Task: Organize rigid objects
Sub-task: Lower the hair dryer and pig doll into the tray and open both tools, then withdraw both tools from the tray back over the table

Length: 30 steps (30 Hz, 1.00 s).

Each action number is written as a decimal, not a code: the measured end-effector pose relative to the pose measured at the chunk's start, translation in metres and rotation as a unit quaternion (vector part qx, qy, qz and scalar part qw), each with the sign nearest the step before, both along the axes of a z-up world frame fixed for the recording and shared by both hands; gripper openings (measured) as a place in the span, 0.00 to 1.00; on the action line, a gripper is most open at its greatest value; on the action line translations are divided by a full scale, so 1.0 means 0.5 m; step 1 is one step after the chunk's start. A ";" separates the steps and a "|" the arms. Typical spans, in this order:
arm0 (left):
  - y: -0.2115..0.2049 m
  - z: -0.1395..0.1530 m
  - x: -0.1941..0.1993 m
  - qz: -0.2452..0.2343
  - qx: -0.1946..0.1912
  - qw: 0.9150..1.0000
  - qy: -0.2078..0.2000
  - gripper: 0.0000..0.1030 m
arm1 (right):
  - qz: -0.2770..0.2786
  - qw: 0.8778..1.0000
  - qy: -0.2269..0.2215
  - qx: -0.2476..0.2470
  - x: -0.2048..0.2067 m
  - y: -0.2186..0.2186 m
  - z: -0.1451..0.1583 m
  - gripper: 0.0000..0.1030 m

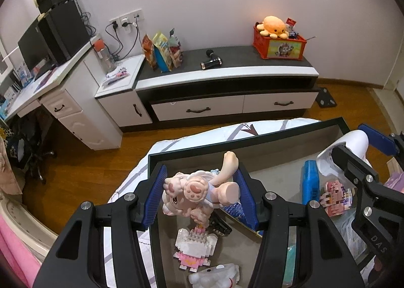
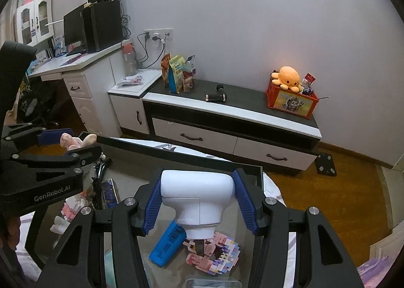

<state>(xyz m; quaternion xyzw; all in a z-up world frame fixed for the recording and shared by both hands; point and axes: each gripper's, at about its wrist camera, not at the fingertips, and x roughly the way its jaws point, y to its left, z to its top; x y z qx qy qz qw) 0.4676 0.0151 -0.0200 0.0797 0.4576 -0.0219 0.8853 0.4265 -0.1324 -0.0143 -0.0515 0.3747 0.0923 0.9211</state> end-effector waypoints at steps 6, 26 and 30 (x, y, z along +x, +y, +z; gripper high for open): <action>0.003 0.015 -0.001 0.027 0.016 0.999 -0.025 0.87 | -0.020 1.000 -0.015 0.013 -0.002 -0.018 0.013 0.80; 0.009 0.050 -0.049 0.030 0.007 0.999 -0.040 0.87 | -0.021 0.999 -0.029 0.025 -0.043 -0.025 0.050 0.80; 0.014 0.100 -0.108 0.031 -0.011 0.998 -0.055 0.87 | -0.019 0.998 -0.057 0.022 -0.107 -0.023 0.103 0.80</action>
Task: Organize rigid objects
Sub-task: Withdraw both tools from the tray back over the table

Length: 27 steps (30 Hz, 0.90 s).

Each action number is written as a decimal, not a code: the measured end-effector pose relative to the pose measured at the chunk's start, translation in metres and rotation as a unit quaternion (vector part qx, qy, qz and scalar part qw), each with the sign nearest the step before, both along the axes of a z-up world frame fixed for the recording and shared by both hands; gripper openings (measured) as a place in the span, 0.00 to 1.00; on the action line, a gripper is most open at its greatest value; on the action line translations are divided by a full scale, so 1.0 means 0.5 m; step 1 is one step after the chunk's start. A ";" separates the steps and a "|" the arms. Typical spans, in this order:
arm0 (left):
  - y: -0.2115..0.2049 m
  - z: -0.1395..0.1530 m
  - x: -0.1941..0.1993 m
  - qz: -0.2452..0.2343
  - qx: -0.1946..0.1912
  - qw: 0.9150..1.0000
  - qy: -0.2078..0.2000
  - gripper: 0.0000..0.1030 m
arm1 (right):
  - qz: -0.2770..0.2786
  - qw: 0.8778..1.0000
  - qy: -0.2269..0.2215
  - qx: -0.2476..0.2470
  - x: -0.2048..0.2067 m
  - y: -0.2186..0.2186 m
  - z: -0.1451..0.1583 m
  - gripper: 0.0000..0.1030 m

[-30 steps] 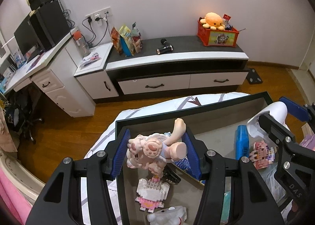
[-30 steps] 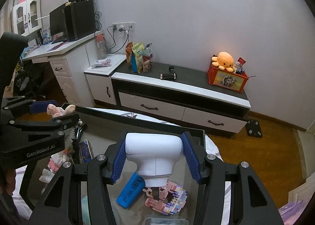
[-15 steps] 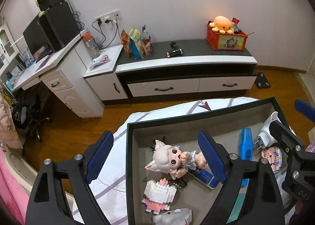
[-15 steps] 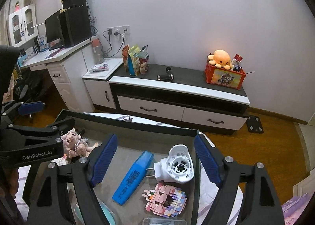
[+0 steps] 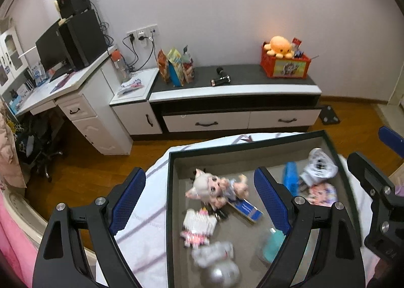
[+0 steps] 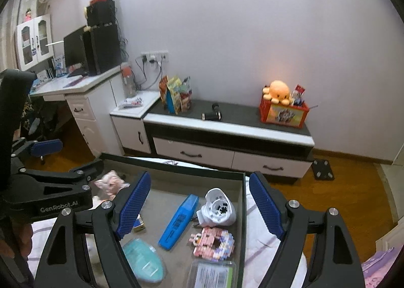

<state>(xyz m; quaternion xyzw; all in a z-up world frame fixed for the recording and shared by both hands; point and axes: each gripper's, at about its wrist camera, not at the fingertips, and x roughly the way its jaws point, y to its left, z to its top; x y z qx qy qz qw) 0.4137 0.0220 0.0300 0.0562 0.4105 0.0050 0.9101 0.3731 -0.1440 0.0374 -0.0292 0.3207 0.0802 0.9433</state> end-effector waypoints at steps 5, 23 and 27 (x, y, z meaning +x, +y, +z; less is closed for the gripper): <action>0.004 0.087 -0.129 -0.006 -0.008 0.999 -0.051 0.87 | 0.008 0.999 -0.045 -0.011 -0.130 0.008 0.078 0.80; 0.046 0.133 -0.627 0.001 -0.006 0.987 -0.159 1.00 | 0.006 0.988 -0.153 -0.033 -0.629 0.031 0.148 0.81; 0.052 0.091 -0.679 0.014 -0.008 0.987 -0.160 1.00 | -0.010 0.986 -0.163 -0.031 -0.683 0.030 0.116 0.81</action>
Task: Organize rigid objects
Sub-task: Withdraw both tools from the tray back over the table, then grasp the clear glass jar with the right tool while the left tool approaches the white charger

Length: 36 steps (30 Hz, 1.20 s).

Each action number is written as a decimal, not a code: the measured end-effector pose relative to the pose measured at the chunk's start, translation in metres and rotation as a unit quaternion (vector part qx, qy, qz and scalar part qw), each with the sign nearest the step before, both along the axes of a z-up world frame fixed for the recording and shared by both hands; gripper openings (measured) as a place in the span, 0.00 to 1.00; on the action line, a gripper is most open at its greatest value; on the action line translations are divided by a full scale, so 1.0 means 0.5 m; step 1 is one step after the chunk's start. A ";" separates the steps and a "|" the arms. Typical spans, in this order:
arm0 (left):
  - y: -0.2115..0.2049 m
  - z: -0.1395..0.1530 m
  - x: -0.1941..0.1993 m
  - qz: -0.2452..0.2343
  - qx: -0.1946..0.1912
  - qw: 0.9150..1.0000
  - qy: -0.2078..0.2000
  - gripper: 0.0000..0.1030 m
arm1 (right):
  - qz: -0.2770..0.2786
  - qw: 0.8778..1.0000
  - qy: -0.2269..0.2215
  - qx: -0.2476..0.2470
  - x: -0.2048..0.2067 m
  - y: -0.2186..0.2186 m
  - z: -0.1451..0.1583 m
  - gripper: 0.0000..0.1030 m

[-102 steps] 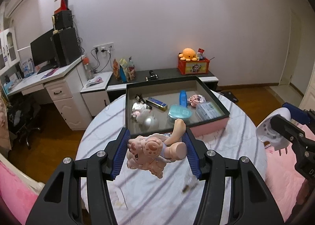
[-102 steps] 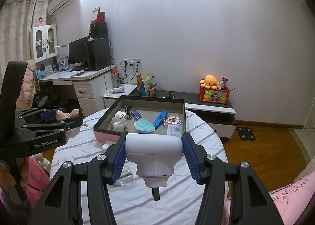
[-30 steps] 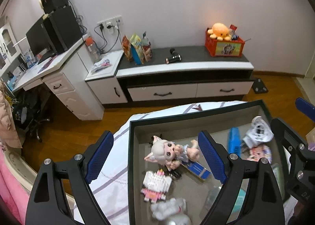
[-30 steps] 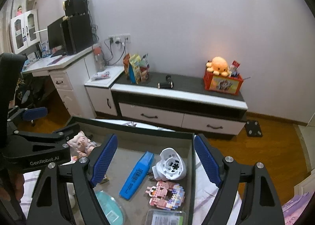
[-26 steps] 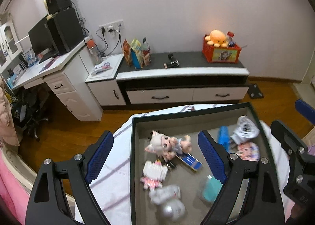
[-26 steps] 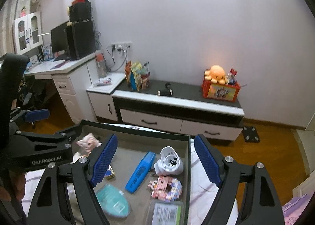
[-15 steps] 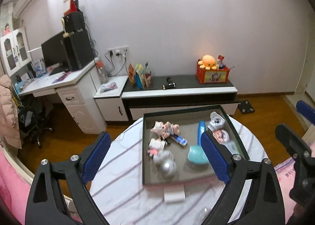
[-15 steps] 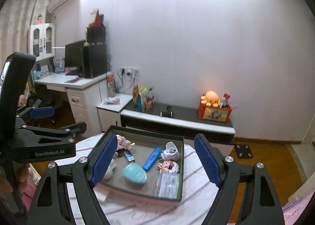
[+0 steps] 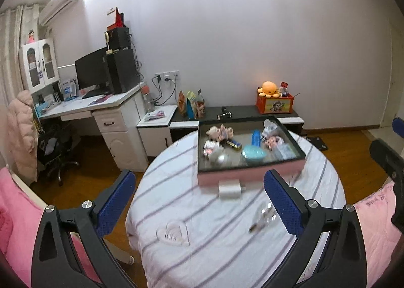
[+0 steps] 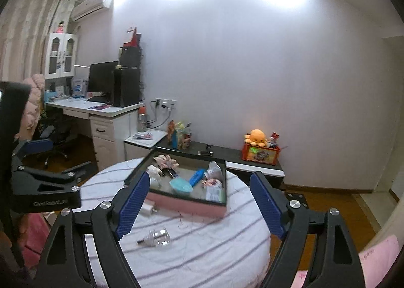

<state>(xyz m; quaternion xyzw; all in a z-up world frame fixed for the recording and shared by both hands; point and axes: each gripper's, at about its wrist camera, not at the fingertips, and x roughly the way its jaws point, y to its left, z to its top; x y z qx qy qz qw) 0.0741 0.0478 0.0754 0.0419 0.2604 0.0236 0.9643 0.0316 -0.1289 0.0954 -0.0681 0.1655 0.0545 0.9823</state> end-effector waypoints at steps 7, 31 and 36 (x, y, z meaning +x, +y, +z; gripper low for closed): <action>-0.011 -0.056 -0.054 -0.002 0.002 1.000 0.012 1.00 | 0.006 0.999 0.020 0.032 -0.044 -0.026 -0.052 0.81; 0.018 -0.108 0.049 0.007 0.024 0.997 0.072 1.00 | 0.011 0.993 0.114 0.030 0.071 0.010 -0.126 0.81; 0.037 -0.156 0.109 0.001 0.013 0.993 0.119 1.00 | 0.011 0.980 0.197 0.020 0.154 0.039 -0.205 0.81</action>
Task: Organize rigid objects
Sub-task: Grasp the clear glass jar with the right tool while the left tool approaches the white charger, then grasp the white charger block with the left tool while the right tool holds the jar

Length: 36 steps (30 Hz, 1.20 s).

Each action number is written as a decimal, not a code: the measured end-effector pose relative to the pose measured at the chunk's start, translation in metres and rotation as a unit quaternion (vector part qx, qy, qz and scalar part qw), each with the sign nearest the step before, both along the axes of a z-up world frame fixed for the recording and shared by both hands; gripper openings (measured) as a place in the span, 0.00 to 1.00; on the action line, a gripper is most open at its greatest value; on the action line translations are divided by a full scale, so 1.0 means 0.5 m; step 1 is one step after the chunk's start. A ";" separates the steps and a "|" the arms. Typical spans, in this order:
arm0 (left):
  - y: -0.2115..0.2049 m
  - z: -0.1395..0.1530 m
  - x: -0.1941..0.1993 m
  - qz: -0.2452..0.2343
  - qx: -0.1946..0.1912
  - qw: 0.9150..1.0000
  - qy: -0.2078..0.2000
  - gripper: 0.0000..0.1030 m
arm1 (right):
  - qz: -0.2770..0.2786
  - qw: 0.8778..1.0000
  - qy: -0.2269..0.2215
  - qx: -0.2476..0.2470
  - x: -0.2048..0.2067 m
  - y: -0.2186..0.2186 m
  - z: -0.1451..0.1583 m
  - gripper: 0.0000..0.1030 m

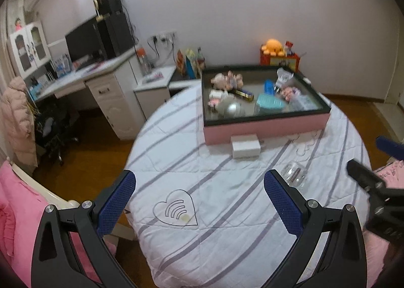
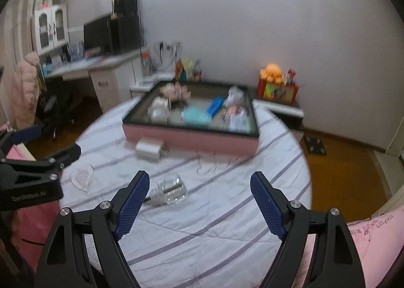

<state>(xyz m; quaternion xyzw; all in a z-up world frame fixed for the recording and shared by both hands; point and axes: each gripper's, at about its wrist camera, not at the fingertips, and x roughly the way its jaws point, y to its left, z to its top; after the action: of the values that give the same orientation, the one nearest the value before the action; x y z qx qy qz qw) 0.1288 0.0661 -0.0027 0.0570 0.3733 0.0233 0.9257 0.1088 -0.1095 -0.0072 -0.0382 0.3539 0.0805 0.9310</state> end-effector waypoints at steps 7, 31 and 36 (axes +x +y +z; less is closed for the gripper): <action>0.016 -0.066 0.069 -0.010 -0.010 0.999 0.052 1.00 | 0.005 0.997 0.078 -0.018 0.076 0.040 -0.094 0.81; -0.078 -0.179 0.244 -0.074 -0.064 0.981 0.165 1.00 | 0.003 0.991 0.133 0.025 0.206 -0.023 -0.190 0.61; -0.093 -0.204 0.279 -0.066 -0.079 0.979 0.177 1.00 | 0.011 0.991 0.130 0.024 0.230 -0.045 -0.194 0.61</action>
<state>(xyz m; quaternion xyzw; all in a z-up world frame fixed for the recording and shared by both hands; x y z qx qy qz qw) 0.2685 0.0197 -0.1047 0.0118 0.5274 -0.0775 0.8460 0.2236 -0.1319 -0.1039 -0.0085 0.4696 0.1038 0.8767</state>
